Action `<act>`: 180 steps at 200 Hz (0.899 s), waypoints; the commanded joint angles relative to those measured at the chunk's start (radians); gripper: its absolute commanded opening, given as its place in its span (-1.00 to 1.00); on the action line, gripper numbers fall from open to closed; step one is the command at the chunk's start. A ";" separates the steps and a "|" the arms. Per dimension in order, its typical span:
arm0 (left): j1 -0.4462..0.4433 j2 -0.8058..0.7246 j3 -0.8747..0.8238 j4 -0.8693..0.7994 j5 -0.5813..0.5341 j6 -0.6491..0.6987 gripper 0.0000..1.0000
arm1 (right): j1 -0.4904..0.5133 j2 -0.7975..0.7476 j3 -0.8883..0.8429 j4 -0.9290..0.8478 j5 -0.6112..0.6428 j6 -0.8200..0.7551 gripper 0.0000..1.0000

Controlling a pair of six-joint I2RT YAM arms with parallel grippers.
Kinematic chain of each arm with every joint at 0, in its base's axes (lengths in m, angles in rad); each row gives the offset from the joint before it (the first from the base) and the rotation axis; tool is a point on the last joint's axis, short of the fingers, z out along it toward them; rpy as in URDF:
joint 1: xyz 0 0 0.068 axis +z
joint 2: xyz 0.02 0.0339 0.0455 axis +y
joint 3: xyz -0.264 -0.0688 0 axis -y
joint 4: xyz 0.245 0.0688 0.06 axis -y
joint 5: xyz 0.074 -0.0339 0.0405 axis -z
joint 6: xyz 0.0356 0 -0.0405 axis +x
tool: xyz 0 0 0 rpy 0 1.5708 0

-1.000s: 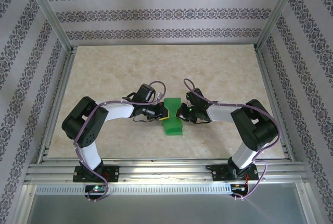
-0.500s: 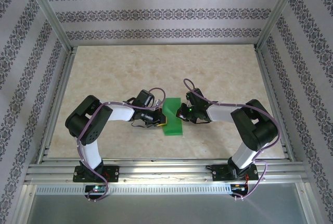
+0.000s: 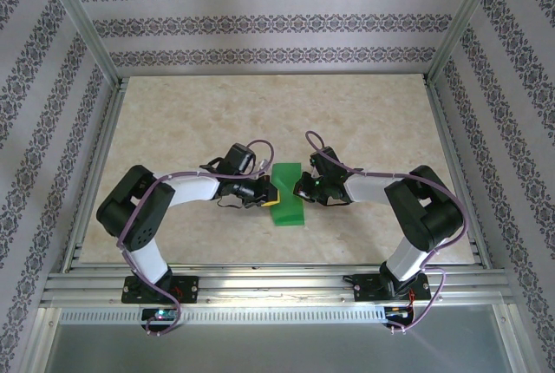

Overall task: Fold a paper plane with a square sheet of paper (pick it up from the middle)
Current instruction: First fold the square sheet of paper in half at the center of the table.

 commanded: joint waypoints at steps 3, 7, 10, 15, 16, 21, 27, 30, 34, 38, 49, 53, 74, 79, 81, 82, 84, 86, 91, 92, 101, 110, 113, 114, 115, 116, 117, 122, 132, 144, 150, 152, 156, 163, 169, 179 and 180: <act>-0.011 0.037 0.002 0.016 0.043 -0.006 -0.88 | 0.015 0.049 -0.045 -0.163 0.092 -0.011 -1.00; -0.011 0.039 -0.003 0.013 0.044 -0.003 -0.87 | 0.016 0.048 -0.046 -0.161 0.093 -0.010 -1.00; -0.011 0.045 -0.004 0.011 0.042 0.000 -0.88 | 0.016 0.048 -0.047 -0.161 0.094 -0.009 -1.00; -0.011 0.050 -0.009 0.007 0.042 0.007 -0.88 | 0.016 0.048 -0.047 -0.161 0.093 -0.008 -1.00; -0.011 0.051 -0.009 0.007 0.041 0.008 -0.87 | 0.016 0.049 -0.047 -0.161 0.093 -0.008 -1.00; -0.011 0.056 -0.019 0.006 0.038 0.011 -0.87 | 0.016 0.050 -0.047 -0.161 0.093 -0.008 -1.00; -0.011 0.063 -0.028 0.006 0.038 0.015 -0.87 | 0.018 0.050 -0.047 -0.160 0.094 -0.008 -1.00; -0.011 0.065 -0.033 0.006 0.038 0.018 -0.88 | 0.019 0.051 -0.047 -0.161 0.094 -0.008 -1.00; -0.011 0.068 -0.042 0.003 0.035 0.022 -0.88 | 0.018 0.051 -0.047 -0.161 0.094 -0.009 -1.00; -0.011 0.070 -0.050 0.000 0.031 0.025 -0.88 | 0.018 0.051 -0.047 -0.161 0.094 -0.008 -1.00; -0.011 0.071 -0.075 -0.008 0.013 0.041 -0.88 | 0.019 0.051 -0.049 -0.160 0.093 -0.008 -1.00; -0.011 0.070 -0.082 -0.020 0.008 0.049 -0.88 | 0.019 0.051 -0.049 -0.161 0.094 -0.008 -1.00; -0.011 0.054 -0.102 -0.102 -0.041 0.109 -0.88 | 0.019 0.052 -0.050 -0.161 0.098 -0.009 -1.00; -0.011 0.048 -0.098 -0.124 -0.053 0.124 -0.88 | 0.021 0.054 -0.052 -0.159 0.098 -0.007 -1.00; -0.011 0.045 -0.098 -0.138 -0.060 0.131 -0.87 | 0.021 0.054 -0.052 -0.159 0.098 -0.006 -1.00; -0.011 0.044 -0.097 -0.144 -0.061 0.134 -0.87 | 0.021 0.054 -0.052 -0.159 0.099 -0.005 -1.00; -0.011 0.040 -0.096 -0.153 -0.066 0.140 -0.87 | 0.021 0.055 -0.053 -0.159 0.099 -0.005 -1.00; -0.011 0.038 -0.095 -0.160 -0.071 0.145 -0.87 | 0.020 0.056 -0.054 -0.158 0.098 -0.005 -1.00; -0.012 0.028 -0.089 -0.182 -0.076 0.157 -0.86 | 0.021 0.059 -0.057 -0.155 0.098 -0.003 -1.00; -0.012 0.025 -0.086 -0.186 -0.076 0.159 -0.86 | 0.021 0.059 -0.056 -0.154 0.097 -0.003 -1.00; -0.011 0.009 -0.075 -0.211 -0.078 0.170 -0.85 | 0.021 0.063 -0.058 -0.151 0.097 -0.003 -1.00; -0.011 -0.013 -0.060 -0.224 -0.074 0.167 -0.84 | 0.021 0.065 -0.057 -0.150 0.096 -0.003 -1.00; -0.011 -0.023 -0.053 -0.224 -0.071 0.164 -0.84 | 0.021 0.066 -0.056 -0.150 0.096 -0.003 -1.00; -0.011 -0.024 -0.052 -0.224 -0.071 0.163 -0.83 | 0.022 0.066 -0.056 -0.149 0.096 -0.003 -1.00; -0.011 -0.027 -0.050 -0.224 -0.070 0.160 -0.84 | 0.022 0.066 -0.056 -0.149 0.096 -0.004 -1.00; -0.011 -0.030 -0.049 -0.223 -0.069 0.159 -0.83 | 0.022 0.066 -0.055 -0.150 0.096 -0.004 -1.00; -0.011 -0.033 -0.048 -0.223 -0.068 0.158 -0.83 | 0.022 0.066 -0.055 -0.150 0.096 -0.004 -1.00; -0.011 -0.047 -0.040 -0.219 -0.064 0.145 -0.83 | 0.023 0.066 -0.054 -0.150 0.095 -0.005 -1.00; -0.011 -0.076 -0.029 -0.197 -0.058 0.118 -0.83 | 0.023 0.062 -0.053 -0.149 0.095 -0.005 -1.00; -0.011 -0.102 -0.026 -0.148 -0.044 0.069 -0.82 | 0.023 0.057 -0.054 -0.153 0.098 -0.006 -1.00; -0.013 -0.107 -0.028 -0.118 -0.035 0.045 -0.82 | 0.023 0.055 -0.053 -0.155 0.099 -0.006 -1.00; -0.013 -0.108 -0.028 -0.105 -0.033 0.036 -0.83 | 0.023 0.055 -0.053 -0.155 0.101 -0.005 -1.00; -0.013 -0.109 -0.028 -0.087 -0.029 0.020 -0.82 | 0.023 0.055 -0.053 -0.155 0.100 -0.005 -1.00; -0.014 -0.106 -0.029 -0.054 -0.024 -0.006 -0.83 | 0.022 0.054 -0.053 -0.154 0.099 -0.005 -1.00; -0.013 -0.097 -0.031 -0.027 -0.019 -0.028 -0.83 | 0.024 0.053 -0.053 -0.155 0.098 -0.005 -1.00; -0.017 -0.075 -0.027 0.005 -0.010 -0.048 -0.82 | 0.024 0.054 -0.055 -0.152 0.100 -0.004 -1.00; -0.017 -0.072 -0.026 0.006 -0.010 -0.050 -0.82 | 0.024 0.054 -0.055 -0.151 0.099 -0.004 -1.00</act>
